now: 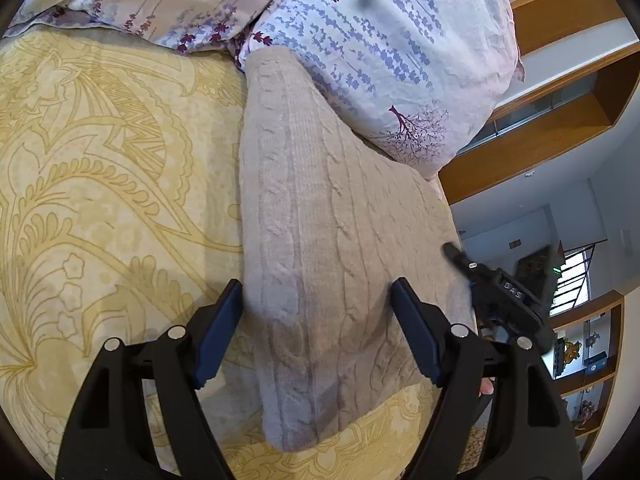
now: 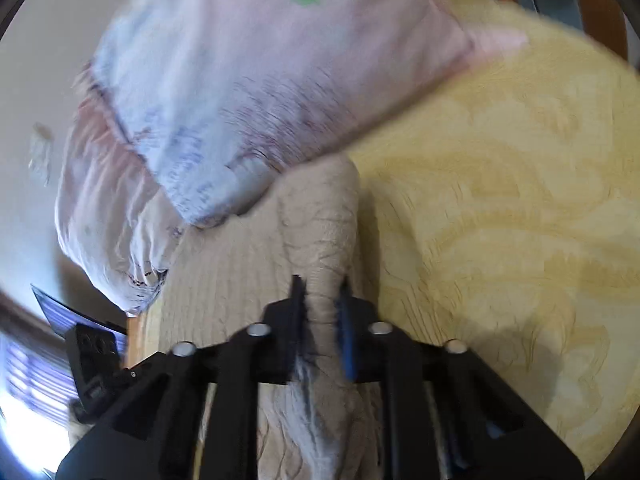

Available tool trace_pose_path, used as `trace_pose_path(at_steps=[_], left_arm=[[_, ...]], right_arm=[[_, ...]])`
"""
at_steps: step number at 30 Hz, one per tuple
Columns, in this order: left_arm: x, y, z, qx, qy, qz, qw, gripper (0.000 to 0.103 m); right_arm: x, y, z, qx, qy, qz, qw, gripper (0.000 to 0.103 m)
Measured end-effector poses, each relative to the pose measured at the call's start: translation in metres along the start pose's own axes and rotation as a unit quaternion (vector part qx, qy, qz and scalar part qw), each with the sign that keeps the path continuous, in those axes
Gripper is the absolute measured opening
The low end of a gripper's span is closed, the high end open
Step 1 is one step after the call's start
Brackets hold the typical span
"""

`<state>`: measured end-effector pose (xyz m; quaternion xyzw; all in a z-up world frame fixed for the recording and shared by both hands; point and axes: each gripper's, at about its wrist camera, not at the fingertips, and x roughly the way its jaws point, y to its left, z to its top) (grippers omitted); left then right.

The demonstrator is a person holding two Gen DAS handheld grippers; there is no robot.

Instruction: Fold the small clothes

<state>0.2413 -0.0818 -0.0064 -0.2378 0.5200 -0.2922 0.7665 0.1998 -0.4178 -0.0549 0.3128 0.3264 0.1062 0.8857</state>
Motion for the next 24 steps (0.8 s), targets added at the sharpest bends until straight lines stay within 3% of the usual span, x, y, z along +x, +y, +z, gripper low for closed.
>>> trace_pose_path(at_steps=[2, 4, 9, 18, 23, 24], left_arm=[[0.0, -0.001, 0.0, 0.003, -0.001, 0.002, 1.0, 0.075], [0.001, -0.002, 0.001, 0.005, 0.0, 0.002, 1.0, 0.075], [0.006, -0.006, -0.002, 0.015, 0.006, 0.005, 0.9999, 0.075], [0.013, -0.011, -0.002, 0.029, 0.006, 0.008, 0.9995, 0.075], [0.012, -0.014, -0.002, 0.042, 0.002, 0.019, 0.9989, 0.076], [0.011, -0.016, -0.001, 0.048, -0.001, 0.025, 0.9985, 0.076]], right_arm=[[-0.015, 0.016, 0.001, -0.041, -0.042, -0.011, 0.998, 0.009], [-0.019, 0.021, 0.003, -0.058, -0.057, -0.038, 0.996, 0.009], [0.013, -0.004, 0.0, -0.034, -0.004, -0.101, 0.994, 0.009], [0.035, -0.019, -0.006, -0.02, 0.022, -0.137, 0.99, 0.009], [0.025, -0.024, -0.002, 0.001, 0.029, -0.119, 0.992, 0.01], [0.016, -0.026, -0.001, 0.015, 0.024, -0.104, 0.994, 0.017]])
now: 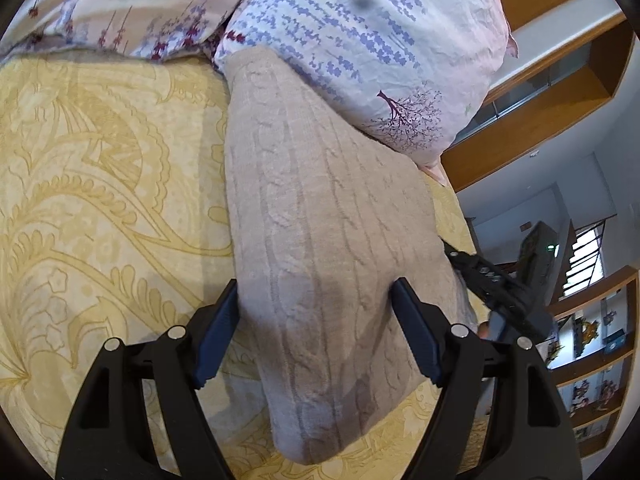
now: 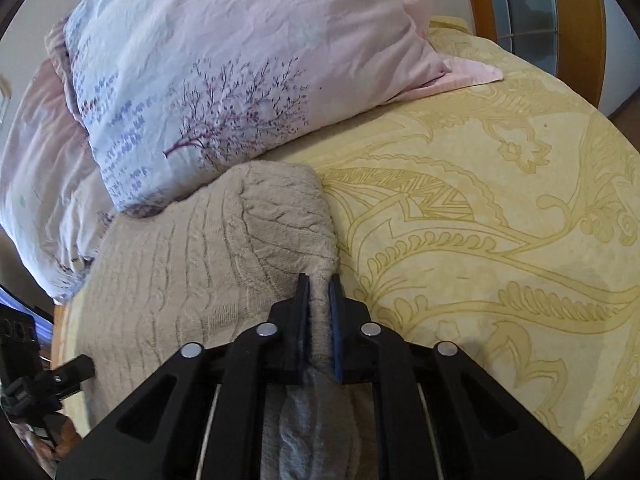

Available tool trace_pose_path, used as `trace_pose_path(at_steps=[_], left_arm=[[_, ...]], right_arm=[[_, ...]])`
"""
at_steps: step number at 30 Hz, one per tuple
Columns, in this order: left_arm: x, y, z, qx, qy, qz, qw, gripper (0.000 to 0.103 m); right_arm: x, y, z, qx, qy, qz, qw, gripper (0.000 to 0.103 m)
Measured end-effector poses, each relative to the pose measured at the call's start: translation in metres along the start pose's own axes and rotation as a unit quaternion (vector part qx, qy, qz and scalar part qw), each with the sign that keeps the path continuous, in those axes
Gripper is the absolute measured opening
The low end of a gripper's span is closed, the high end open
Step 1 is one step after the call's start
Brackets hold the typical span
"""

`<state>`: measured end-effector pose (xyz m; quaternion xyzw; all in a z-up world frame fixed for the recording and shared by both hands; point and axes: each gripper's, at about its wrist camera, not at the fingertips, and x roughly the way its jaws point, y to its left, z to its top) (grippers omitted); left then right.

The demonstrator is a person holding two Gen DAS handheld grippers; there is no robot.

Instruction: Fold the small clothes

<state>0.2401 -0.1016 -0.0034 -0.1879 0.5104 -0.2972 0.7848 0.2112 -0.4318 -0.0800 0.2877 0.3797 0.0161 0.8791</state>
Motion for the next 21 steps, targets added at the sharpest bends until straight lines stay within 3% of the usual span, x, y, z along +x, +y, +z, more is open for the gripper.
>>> trace_pose_path(at_steps=[1, 3, 4, 12, 21], left_arm=[[-0.001, -0.001, 0.001, 0.005, -0.003, 0.005, 1.0, 0.077], [-0.003, -0.005, 0.003, 0.019, -0.01, 0.017, 0.9996, 0.079], [-0.003, -0.007, 0.004, 0.026, -0.012, 0.024, 0.9993, 0.08], [0.005, -0.028, 0.014, 0.092, -0.011, 0.083, 0.9922, 0.085], [0.017, -0.031, 0.02, 0.099, -0.003, 0.087, 0.9913, 0.089]], right_arm=[[-0.006, -0.003, 0.001, 0.013, -0.001, 0.011, 1.0, 0.022], [-0.018, -0.012, 0.004, 0.045, -0.005, 0.041, 0.998, 0.055], [-0.023, -0.016, 0.005, 0.056, -0.008, 0.057, 0.997, 0.062], [-0.003, -0.025, 0.012, 0.101, 0.052, 0.092, 0.989, 0.066], [0.009, -0.028, 0.007, 0.106, 0.079, 0.113, 0.985, 0.066]])
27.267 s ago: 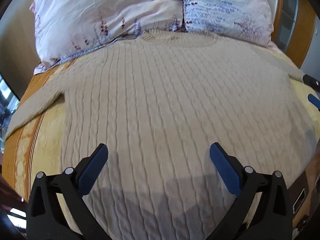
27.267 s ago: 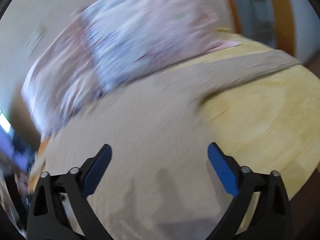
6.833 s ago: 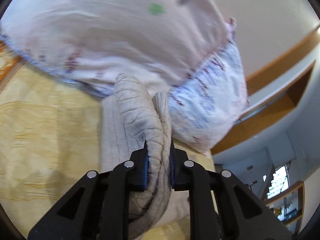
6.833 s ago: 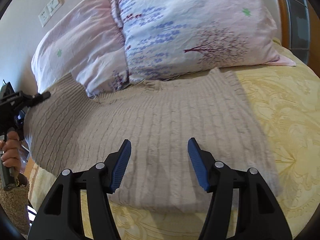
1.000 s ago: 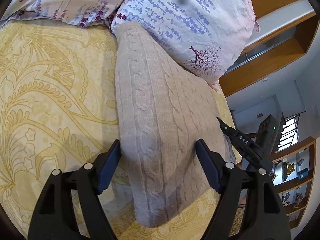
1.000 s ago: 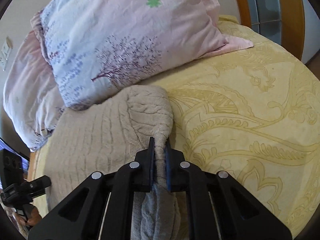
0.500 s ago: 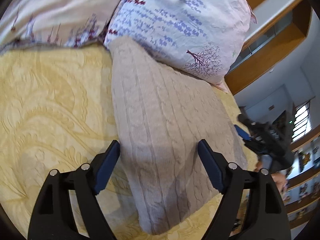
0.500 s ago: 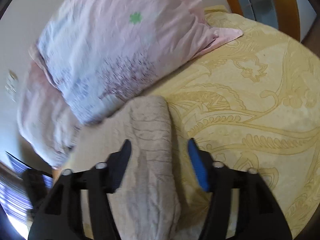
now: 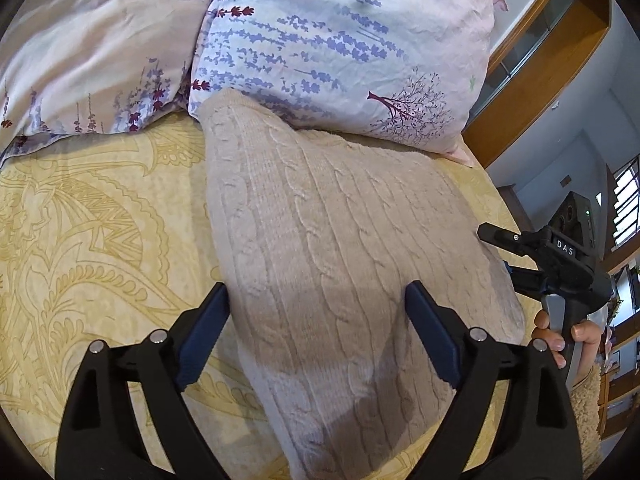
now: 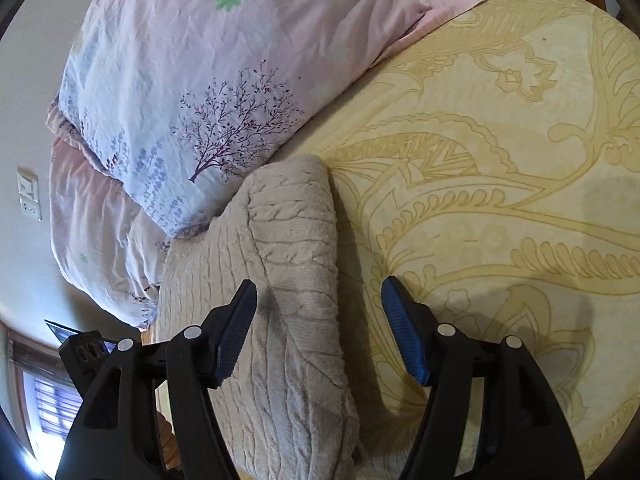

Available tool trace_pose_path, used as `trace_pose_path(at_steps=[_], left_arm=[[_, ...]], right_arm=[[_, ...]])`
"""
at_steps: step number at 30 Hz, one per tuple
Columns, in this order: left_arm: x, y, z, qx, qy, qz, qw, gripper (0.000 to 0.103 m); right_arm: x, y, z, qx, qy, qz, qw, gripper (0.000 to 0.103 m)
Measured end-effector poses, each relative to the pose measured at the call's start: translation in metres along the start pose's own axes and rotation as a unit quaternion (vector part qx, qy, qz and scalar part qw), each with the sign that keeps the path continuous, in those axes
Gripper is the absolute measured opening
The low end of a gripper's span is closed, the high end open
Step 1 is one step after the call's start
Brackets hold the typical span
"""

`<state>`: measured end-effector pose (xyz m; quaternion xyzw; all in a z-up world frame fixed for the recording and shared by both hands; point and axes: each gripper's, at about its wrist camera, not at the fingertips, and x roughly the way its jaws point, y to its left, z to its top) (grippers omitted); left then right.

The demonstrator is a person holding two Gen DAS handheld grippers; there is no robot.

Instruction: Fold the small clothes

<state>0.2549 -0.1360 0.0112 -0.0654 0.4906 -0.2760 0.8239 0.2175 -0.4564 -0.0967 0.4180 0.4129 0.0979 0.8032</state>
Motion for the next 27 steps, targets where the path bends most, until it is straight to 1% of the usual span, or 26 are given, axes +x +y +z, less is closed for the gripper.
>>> trace_pose_path(at_steps=[4, 7, 9, 12, 15, 17, 18, 22, 23, 25, 27], left_arm=[[0.005, -0.001, 0.002, -0.006, 0.003, -0.007, 1.0, 0.09], [0.009, 0.003, 0.004, -0.017, 0.008, -0.02, 0.9996, 0.09], [0.012, 0.008, 0.005, -0.031, 0.012, -0.035, 0.9988, 0.09], [0.019, 0.017, 0.006, -0.063, 0.023, -0.066, 0.9956, 0.09], [0.02, 0.024, 0.007, -0.085, 0.02, -0.087, 0.9923, 0.086], [0.02, 0.029, 0.006, -0.103, 0.018, -0.098, 0.9896, 0.078], [0.018, 0.033, 0.006, -0.111, 0.018, -0.103, 0.9884, 0.076], [0.011, 0.042, 0.004, -0.131, 0.008, -0.124, 0.9836, 0.053], [0.009, 0.043, 0.004, -0.133, 0.005, -0.128, 0.9829, 0.047], [0.002, 0.043, 0.002, -0.13, -0.001, -0.132, 0.9827, 0.042], [-0.006, 0.043, 0.0, -0.125, -0.008, -0.134, 0.983, 0.04]], right_arm=[[0.005, 0.002, -0.002, -0.007, 0.009, 0.016, 1.0, 0.066], [0.01, 0.005, -0.004, -0.014, 0.016, 0.03, 0.999, 0.066], [0.014, 0.009, -0.006, -0.021, 0.021, 0.039, 0.999, 0.066], [0.022, 0.01, -0.008, -0.02, 0.038, 0.061, 0.997, 0.058], [0.023, 0.012, -0.01, -0.029, 0.038, 0.066, 0.997, 0.056], [0.024, 0.011, -0.01, -0.027, 0.044, 0.074, 0.996, 0.051], [0.025, 0.009, -0.011, -0.025, 0.048, 0.082, 0.995, 0.047], [0.025, 0.007, -0.016, -0.024, 0.053, 0.106, 0.993, 0.036], [0.024, 0.008, -0.018, -0.024, 0.053, 0.11, 0.992, 0.035], [0.02, 0.012, -0.022, -0.029, 0.051, 0.121, 0.991, 0.033], [0.015, 0.022, -0.026, -0.038, 0.047, 0.127, 0.99, 0.031]])
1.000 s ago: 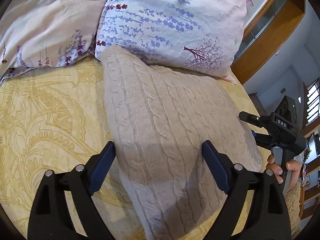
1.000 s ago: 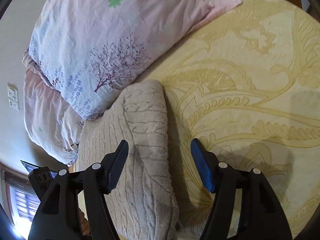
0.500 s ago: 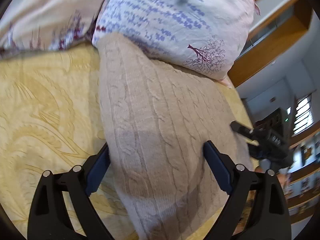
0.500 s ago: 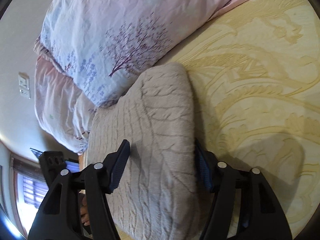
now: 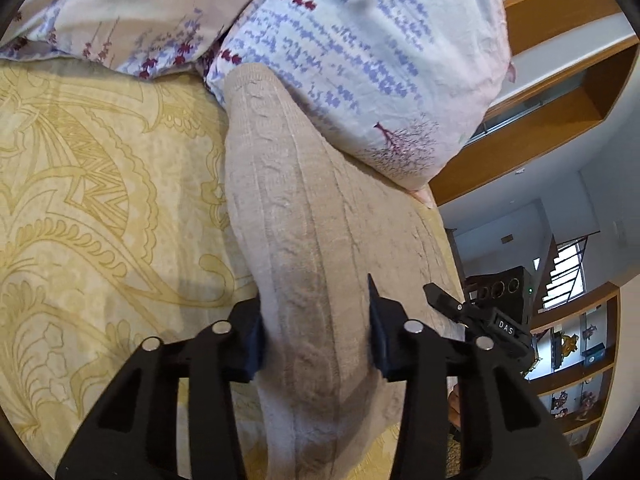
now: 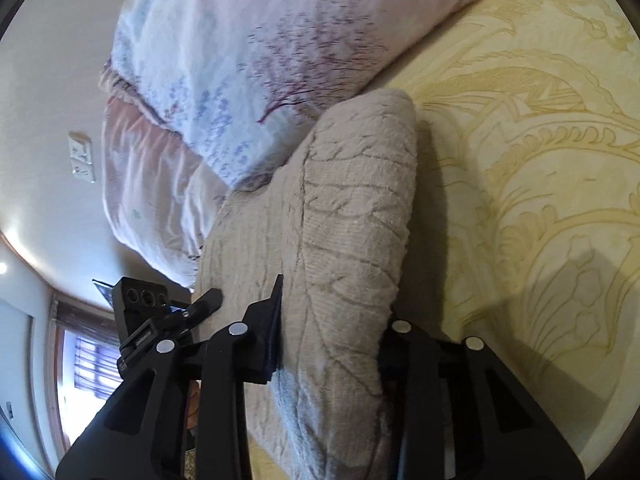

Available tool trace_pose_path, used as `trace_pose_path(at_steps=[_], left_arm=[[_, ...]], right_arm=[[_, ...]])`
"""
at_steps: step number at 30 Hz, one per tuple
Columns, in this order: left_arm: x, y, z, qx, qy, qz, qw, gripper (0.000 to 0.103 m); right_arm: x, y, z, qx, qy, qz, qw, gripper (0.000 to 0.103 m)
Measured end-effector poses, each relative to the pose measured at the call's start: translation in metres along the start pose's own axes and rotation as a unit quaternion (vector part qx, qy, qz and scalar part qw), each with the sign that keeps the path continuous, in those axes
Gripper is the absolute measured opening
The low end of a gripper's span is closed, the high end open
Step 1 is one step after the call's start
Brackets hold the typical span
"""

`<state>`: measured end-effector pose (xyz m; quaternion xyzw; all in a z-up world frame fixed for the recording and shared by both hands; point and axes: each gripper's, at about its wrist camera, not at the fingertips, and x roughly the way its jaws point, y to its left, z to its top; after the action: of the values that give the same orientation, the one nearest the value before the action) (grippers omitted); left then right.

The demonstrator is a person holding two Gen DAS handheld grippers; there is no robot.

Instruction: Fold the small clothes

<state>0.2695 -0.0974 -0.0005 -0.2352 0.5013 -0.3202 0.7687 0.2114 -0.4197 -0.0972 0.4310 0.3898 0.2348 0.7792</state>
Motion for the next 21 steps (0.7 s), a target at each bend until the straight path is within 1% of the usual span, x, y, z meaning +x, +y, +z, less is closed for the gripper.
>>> trace_pose_path(at_steps=[3, 6, 10, 11, 13, 14, 15, 17, 18, 19, 20, 21], left_arm=[[-0.021, -0.003, -0.006, 0.013, -0.007, -0.007, 0.9999, 0.039], [-0.05, -0.002, -0.009, 0.03, -0.022, -0.007, 0.9993, 0.038], [-0.097, 0.01, -0.008, 0.043, -0.061, 0.015, 0.9971, 0.038], [-0.111, 0.018, -0.008, 0.041, -0.074, 0.024, 0.9961, 0.038], [-0.128, 0.037, -0.007, 0.024, -0.084, 0.033, 0.9956, 0.039], [-0.133, 0.048, -0.007, 0.012, -0.087, 0.037, 0.9954, 0.039], [-0.139, 0.065, -0.009, -0.008, -0.087, 0.048, 0.995, 0.04], [-0.139, 0.092, -0.012, -0.04, -0.078, 0.071, 0.9936, 0.043], [-0.137, 0.112, -0.015, -0.069, -0.069, 0.069, 0.9928, 0.045], [-0.137, 0.124, -0.017, -0.088, -0.066, 0.053, 0.9925, 0.049], [-0.138, 0.133, -0.02, -0.105, -0.069, 0.028, 0.9917, 0.05], [-0.139, 0.135, -0.02, -0.109, -0.069, 0.024, 0.9913, 0.052]], right_arm=[[0.002, 0.017, -0.008, -0.019, 0.0, 0.0, 1.0, 0.031], [0.017, 0.044, -0.017, -0.057, 0.003, -0.002, 0.998, 0.03], [0.049, 0.081, -0.022, -0.109, 0.003, -0.002, 0.994, 0.029], [0.057, 0.089, -0.024, -0.122, 0.001, -0.002, 0.993, 0.029], [0.079, 0.104, -0.029, -0.147, 0.005, -0.009, 0.989, 0.029], [0.09, 0.107, -0.031, -0.153, 0.014, -0.016, 0.988, 0.029], [0.106, 0.108, -0.033, -0.157, 0.03, -0.028, 0.987, 0.03], [0.132, 0.103, -0.038, -0.157, 0.054, -0.068, 0.984, 0.035], [0.136, 0.1, -0.039, -0.154, 0.05, -0.072, 0.984, 0.042], [0.134, 0.099, -0.039, -0.148, 0.048, -0.066, 0.986, 0.043], [0.13, 0.097, -0.038, -0.141, 0.049, -0.061, 0.987, 0.043], [0.124, 0.096, -0.037, -0.133, 0.045, -0.056, 0.989, 0.044]])
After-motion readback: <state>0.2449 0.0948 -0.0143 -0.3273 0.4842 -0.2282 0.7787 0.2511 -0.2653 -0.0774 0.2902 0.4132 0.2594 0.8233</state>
